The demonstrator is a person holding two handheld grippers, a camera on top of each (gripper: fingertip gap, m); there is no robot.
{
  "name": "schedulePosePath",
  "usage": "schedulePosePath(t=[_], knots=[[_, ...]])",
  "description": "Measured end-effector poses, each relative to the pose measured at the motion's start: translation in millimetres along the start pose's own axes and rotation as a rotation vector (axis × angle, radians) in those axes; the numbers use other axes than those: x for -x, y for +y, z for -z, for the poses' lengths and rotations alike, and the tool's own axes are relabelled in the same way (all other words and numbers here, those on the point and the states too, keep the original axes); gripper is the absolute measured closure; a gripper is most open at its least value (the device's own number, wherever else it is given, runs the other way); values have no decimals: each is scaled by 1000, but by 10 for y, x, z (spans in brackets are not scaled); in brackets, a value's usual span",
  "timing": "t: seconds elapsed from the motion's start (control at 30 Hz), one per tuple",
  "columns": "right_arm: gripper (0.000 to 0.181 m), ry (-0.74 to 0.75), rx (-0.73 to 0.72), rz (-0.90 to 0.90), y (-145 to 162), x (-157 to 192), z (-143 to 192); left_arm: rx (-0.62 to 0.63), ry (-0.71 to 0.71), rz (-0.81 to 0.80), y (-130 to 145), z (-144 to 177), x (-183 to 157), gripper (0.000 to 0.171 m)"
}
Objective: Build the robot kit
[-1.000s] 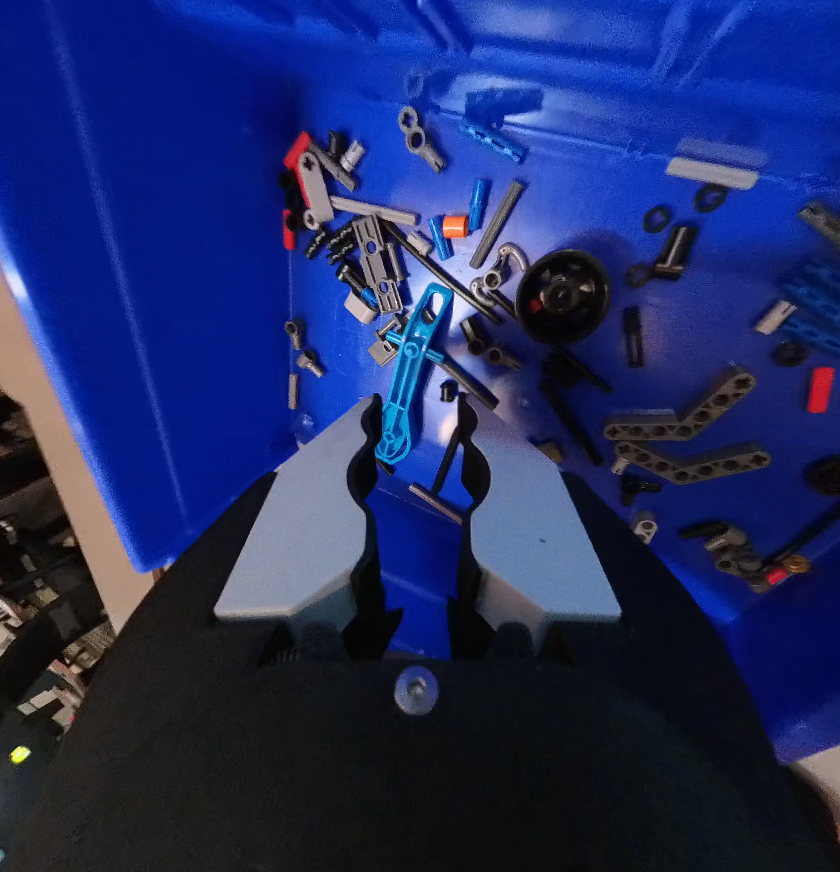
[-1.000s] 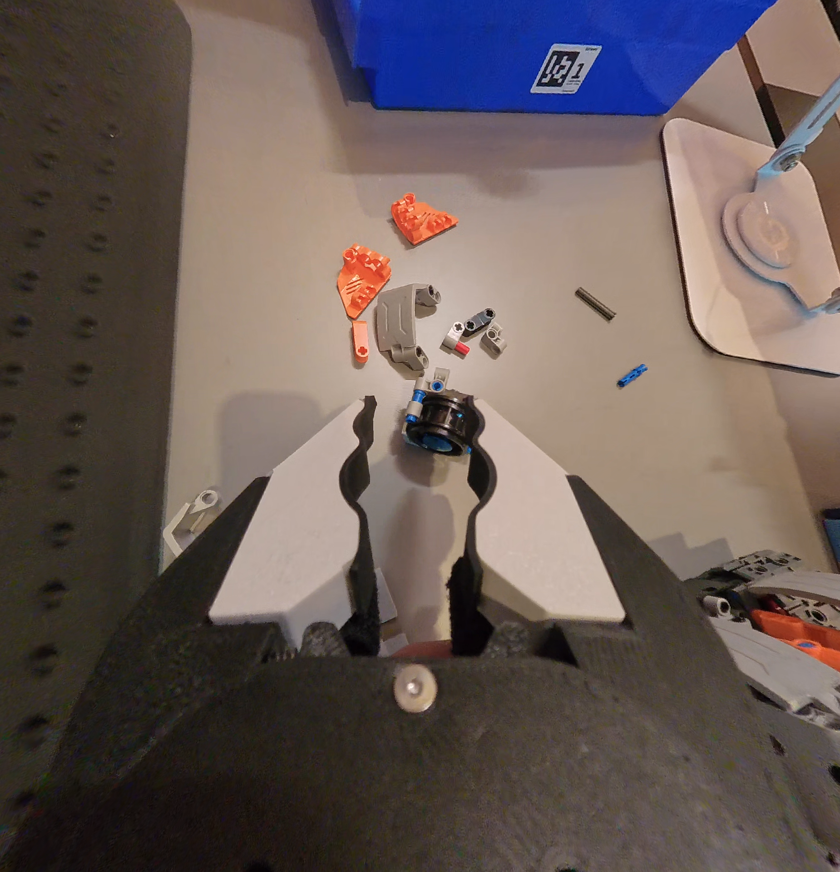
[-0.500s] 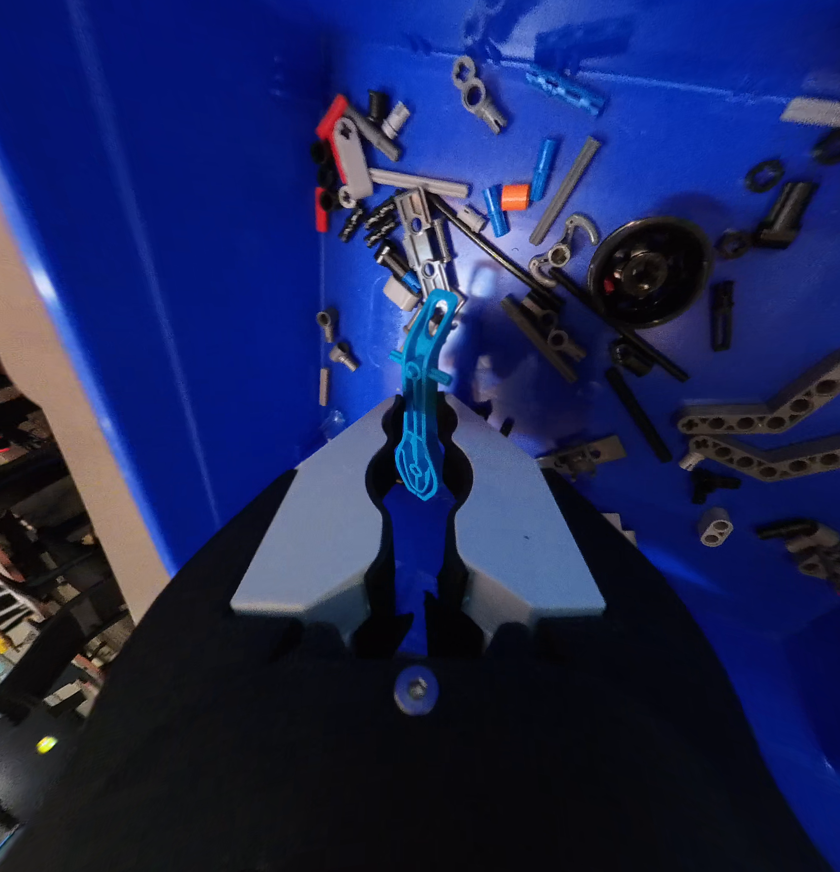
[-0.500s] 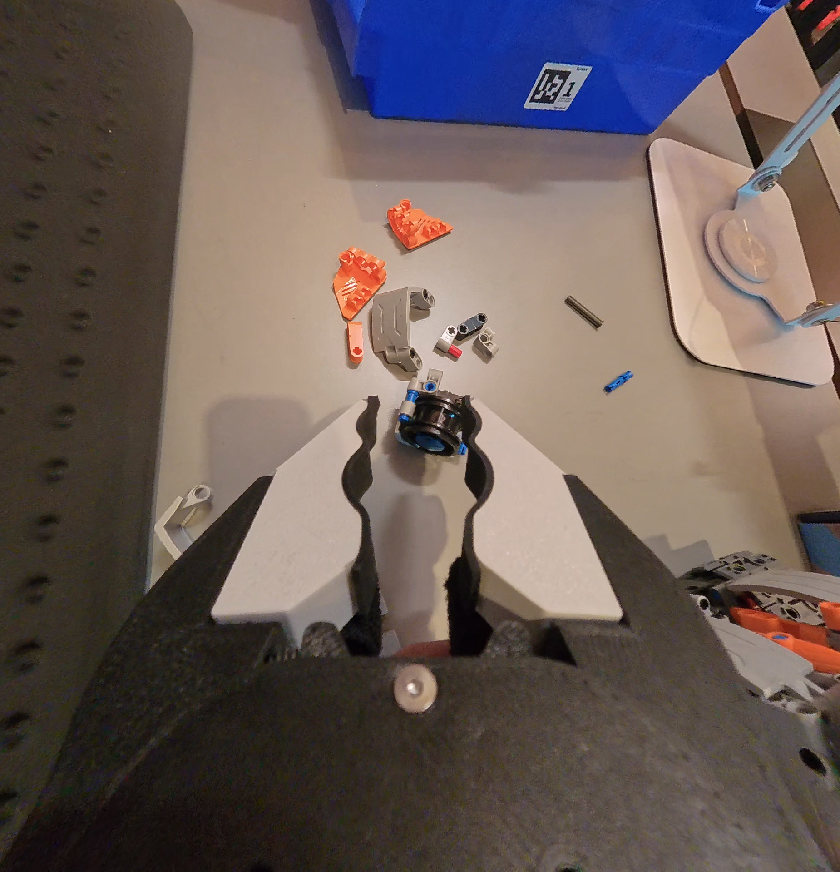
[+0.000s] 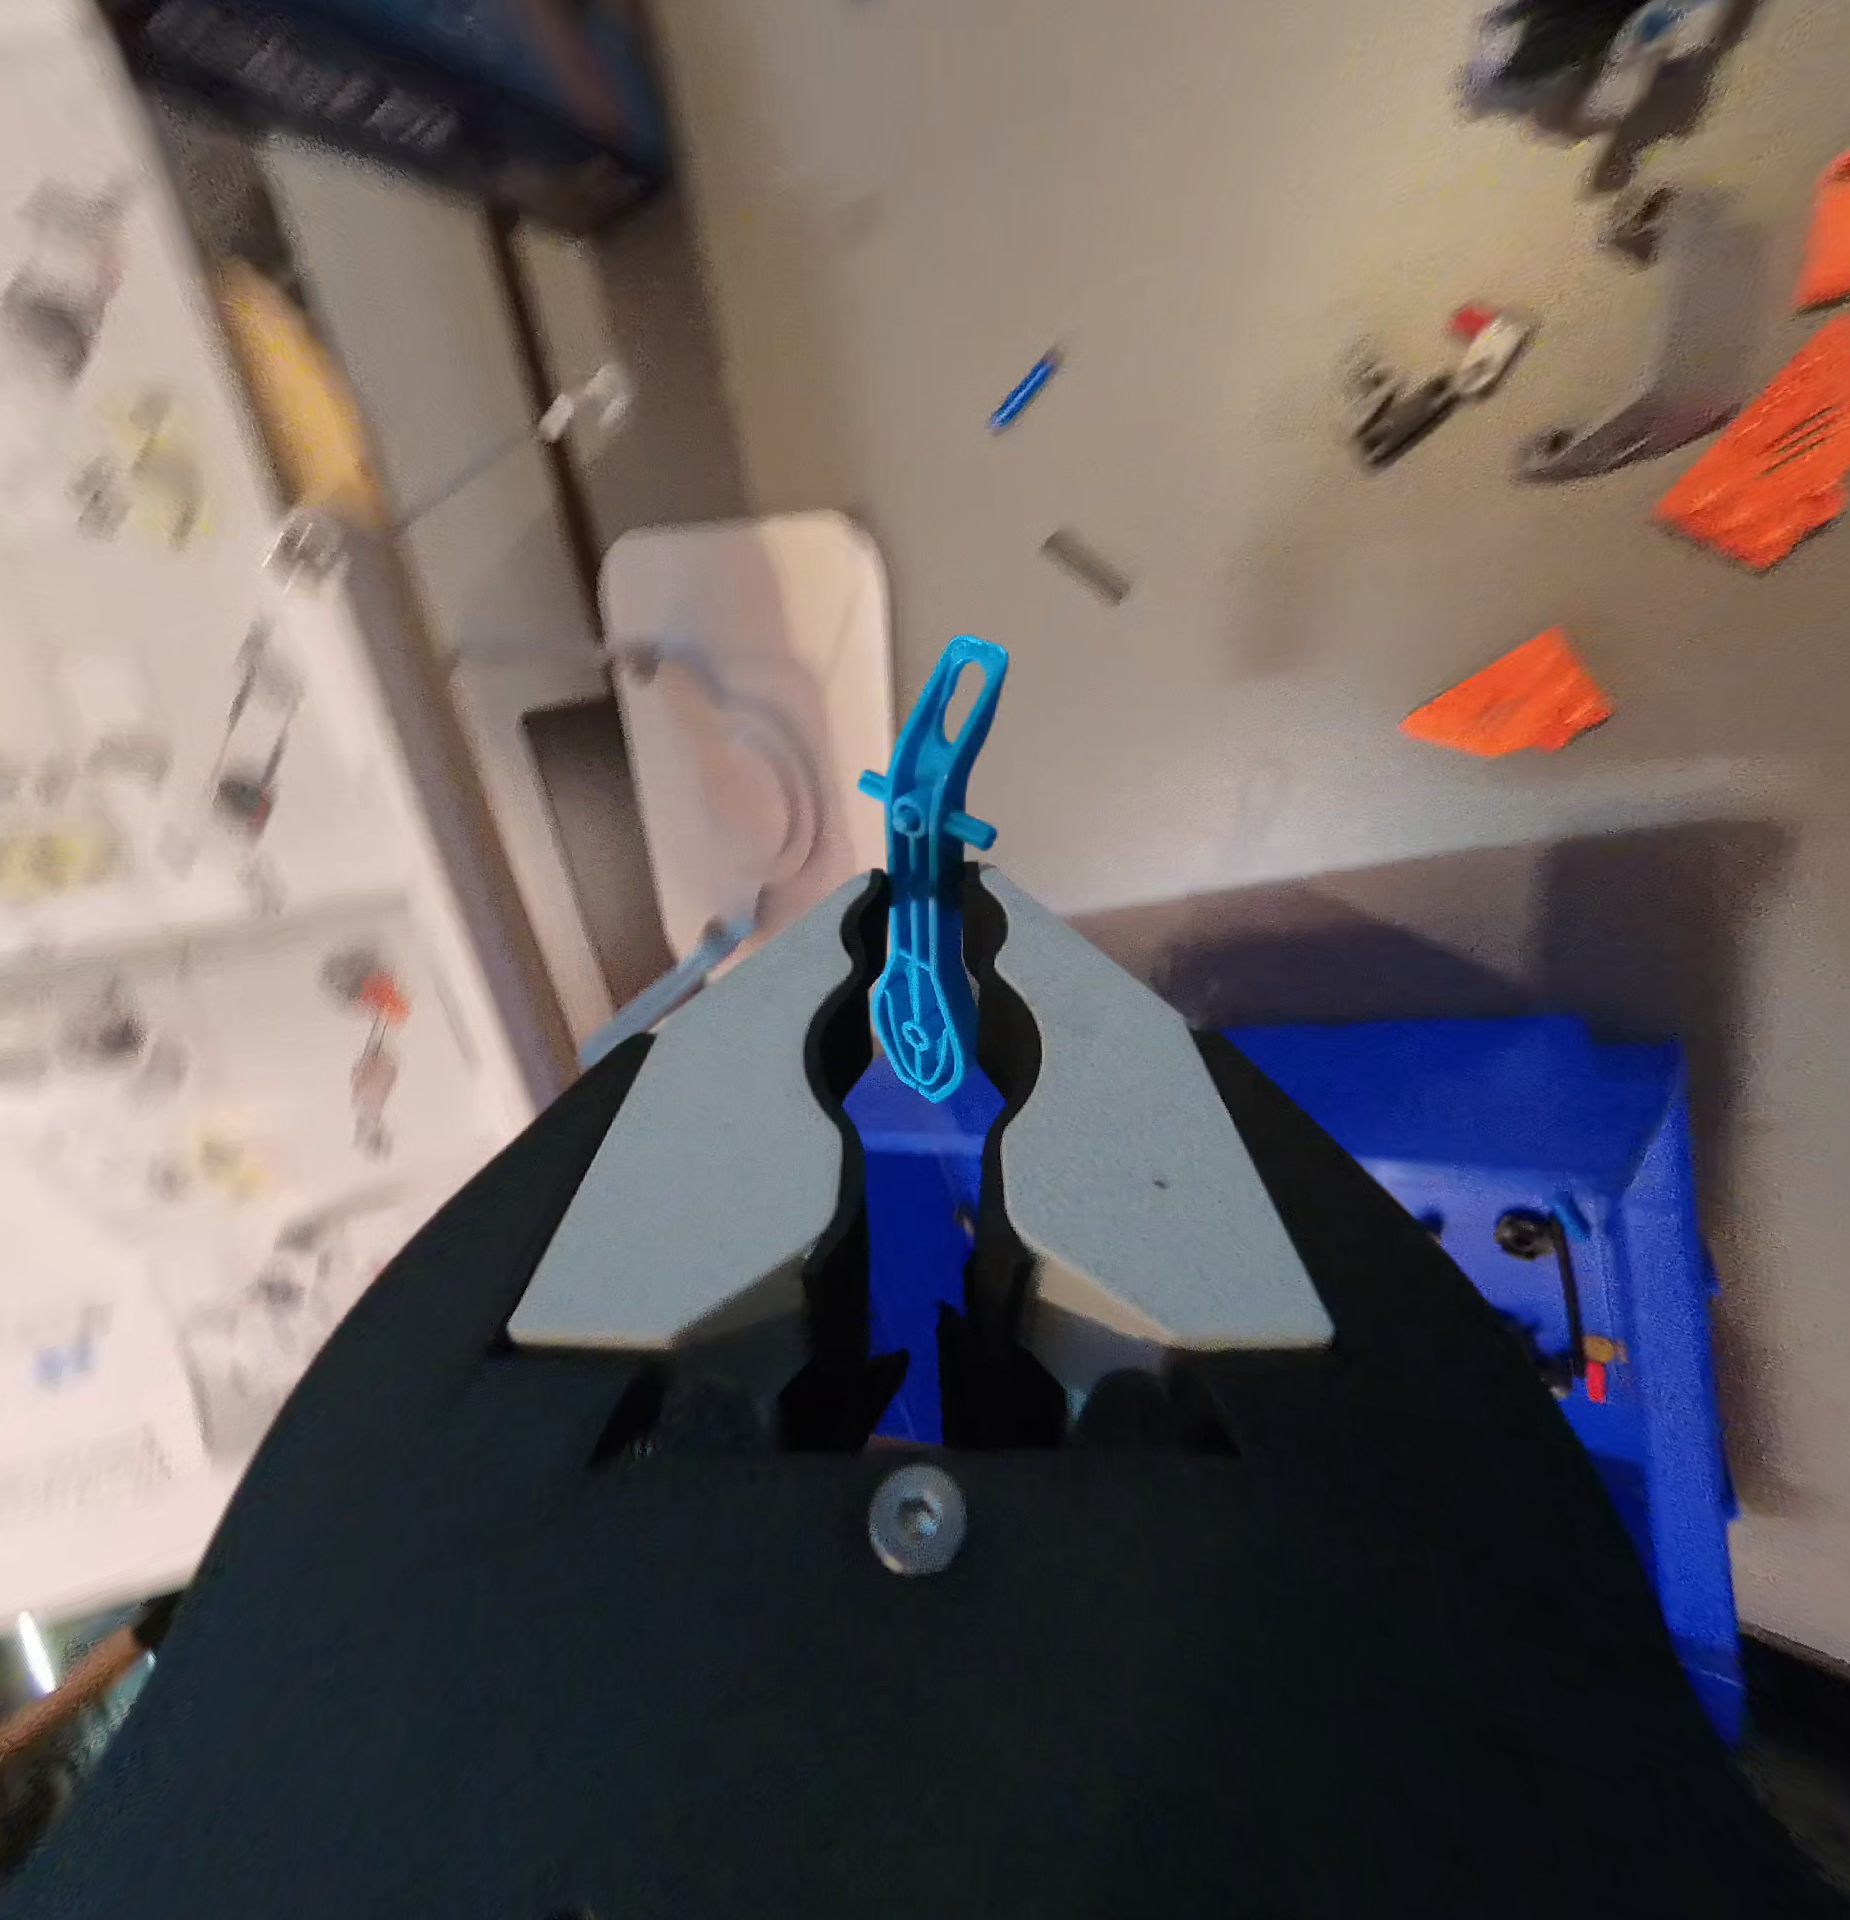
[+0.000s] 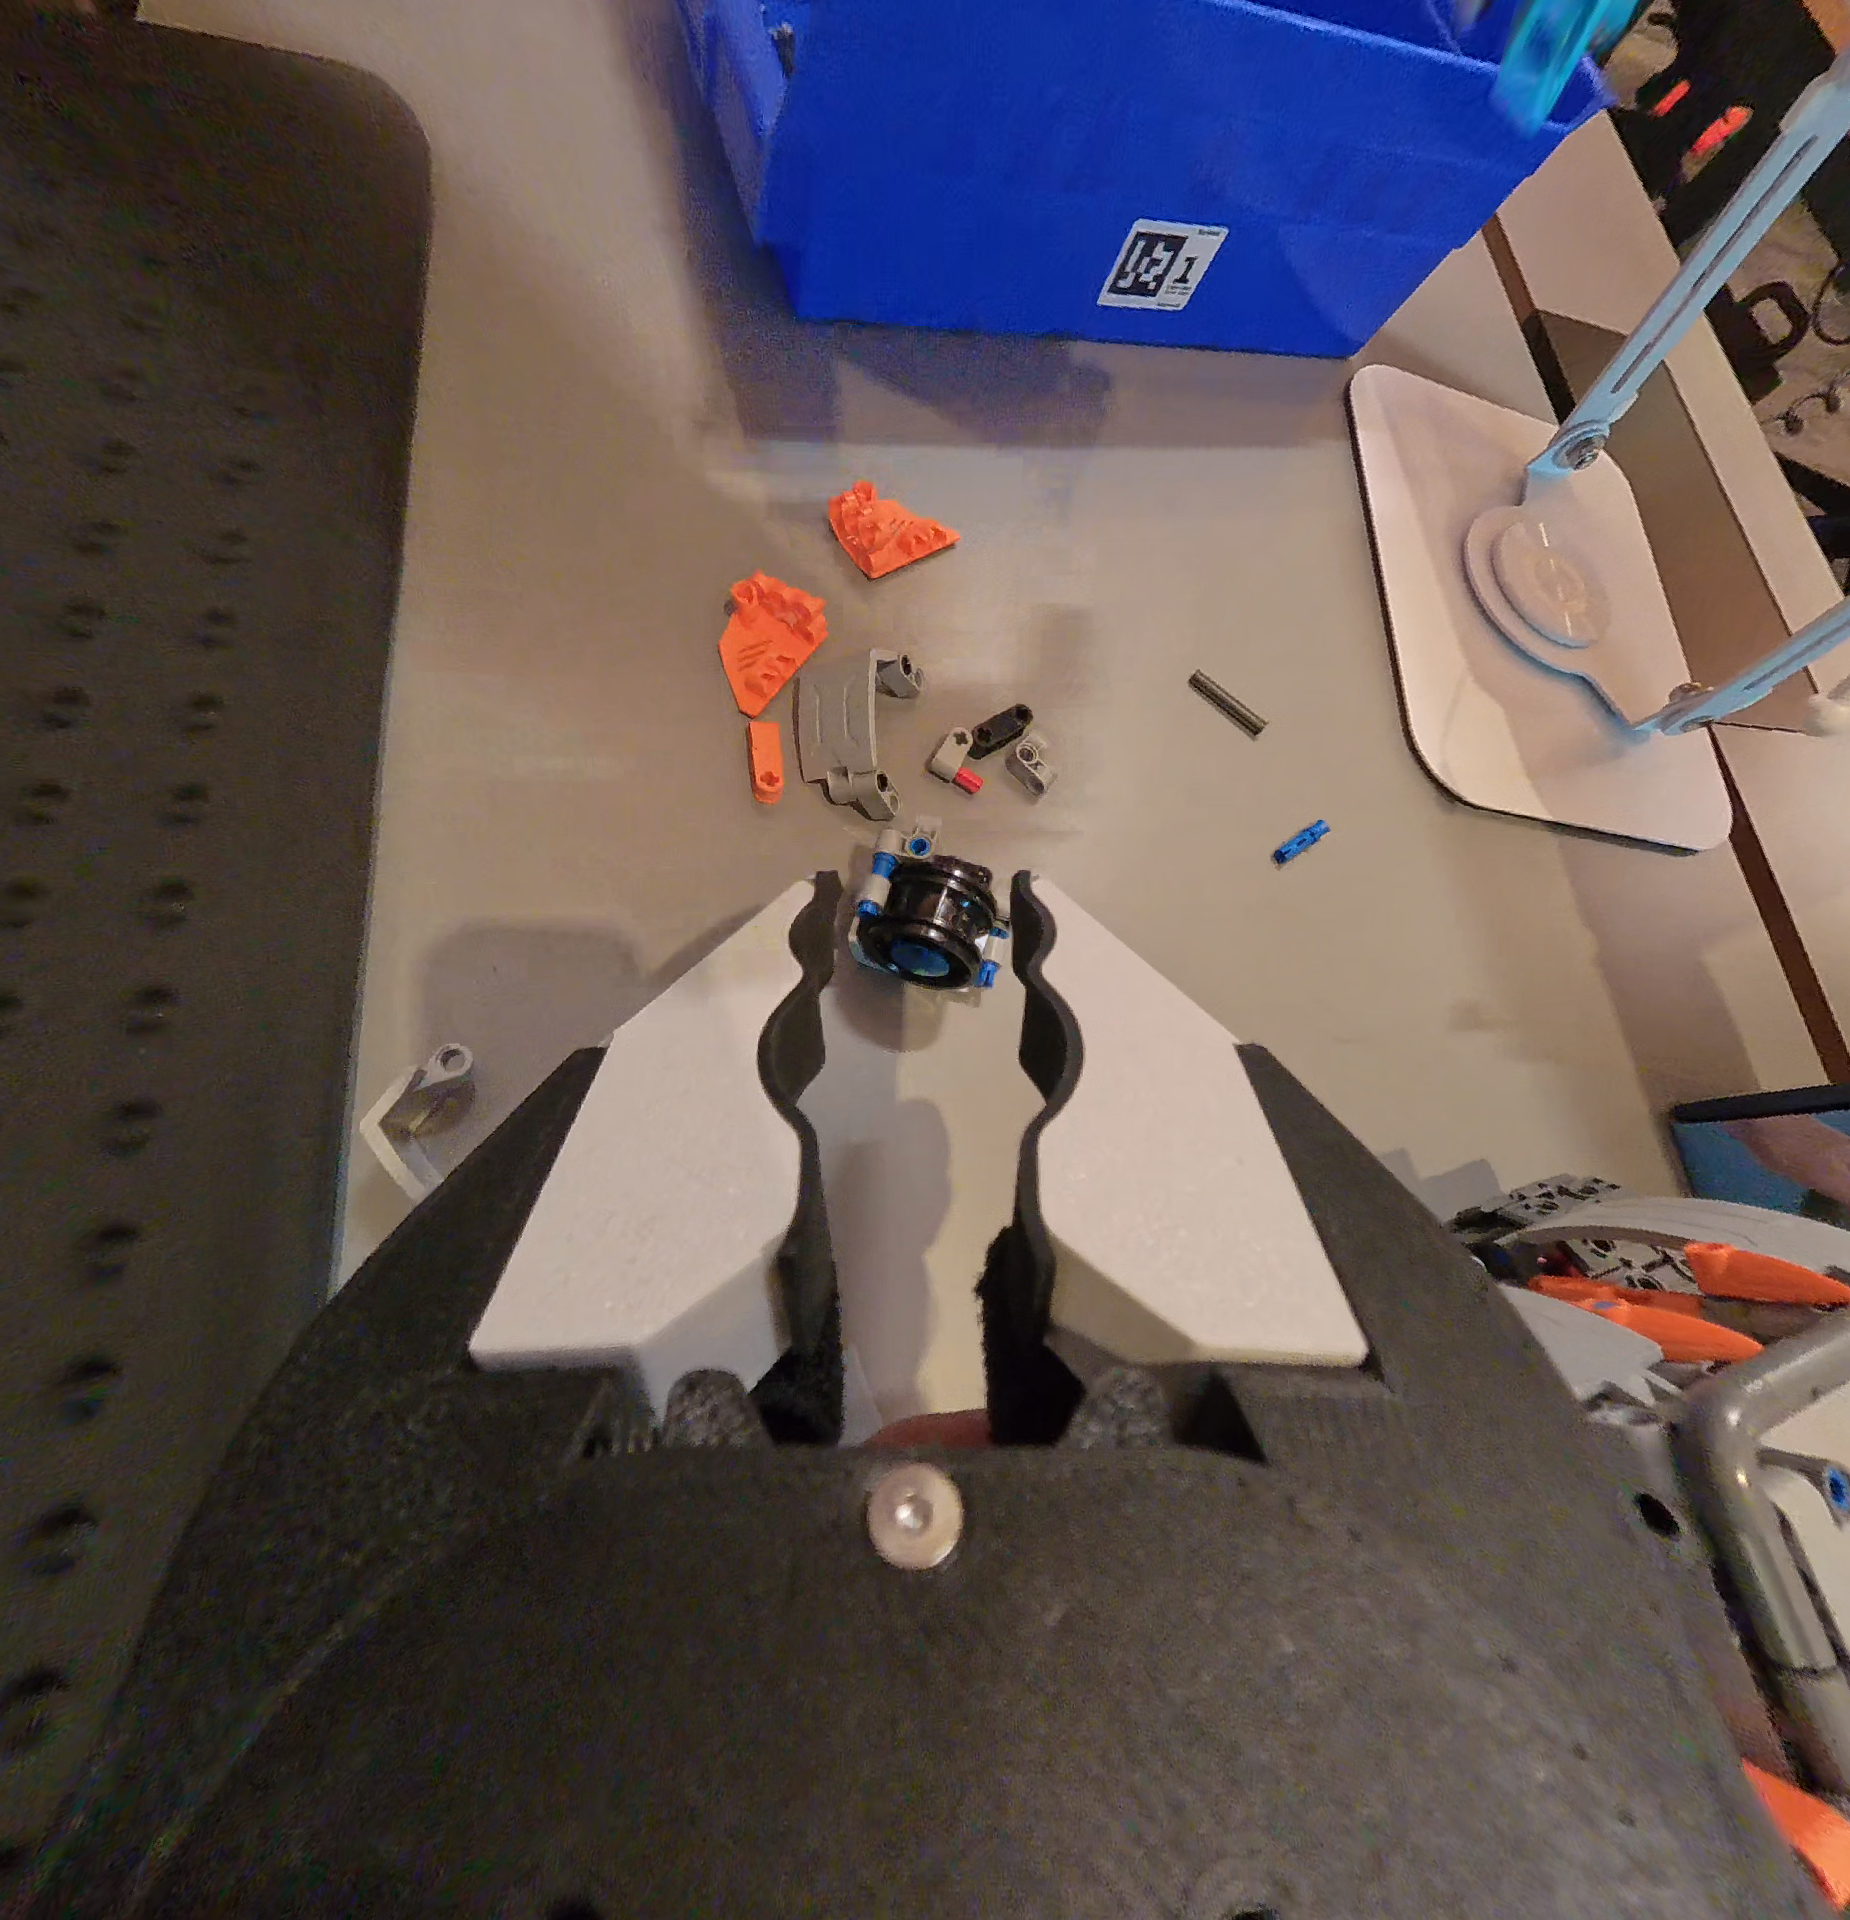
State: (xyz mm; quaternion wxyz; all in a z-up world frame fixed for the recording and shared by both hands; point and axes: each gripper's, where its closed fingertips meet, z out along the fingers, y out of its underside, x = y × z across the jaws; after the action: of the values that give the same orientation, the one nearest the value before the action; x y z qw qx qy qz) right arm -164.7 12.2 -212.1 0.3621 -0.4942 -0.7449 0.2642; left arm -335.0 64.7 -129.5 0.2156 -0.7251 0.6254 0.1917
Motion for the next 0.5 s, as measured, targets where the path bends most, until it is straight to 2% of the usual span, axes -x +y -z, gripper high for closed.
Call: schedulePosePath(t=[0.07,0.13,0.3,0.5], knots=[[150,1,-8,-3,1,-11,34,12,83,-74,-243,-252,-172,161],[150,13,-17,-20,1,-55,67,43,129,-116,-342,-519,-297,161],[151,19,-26,-39,6,-94,111,81,237,-126,-337,-940,-555,161],[151,10,-10,-34,39,-77,87,82,372,-151,-269,-1153,-832,160]])
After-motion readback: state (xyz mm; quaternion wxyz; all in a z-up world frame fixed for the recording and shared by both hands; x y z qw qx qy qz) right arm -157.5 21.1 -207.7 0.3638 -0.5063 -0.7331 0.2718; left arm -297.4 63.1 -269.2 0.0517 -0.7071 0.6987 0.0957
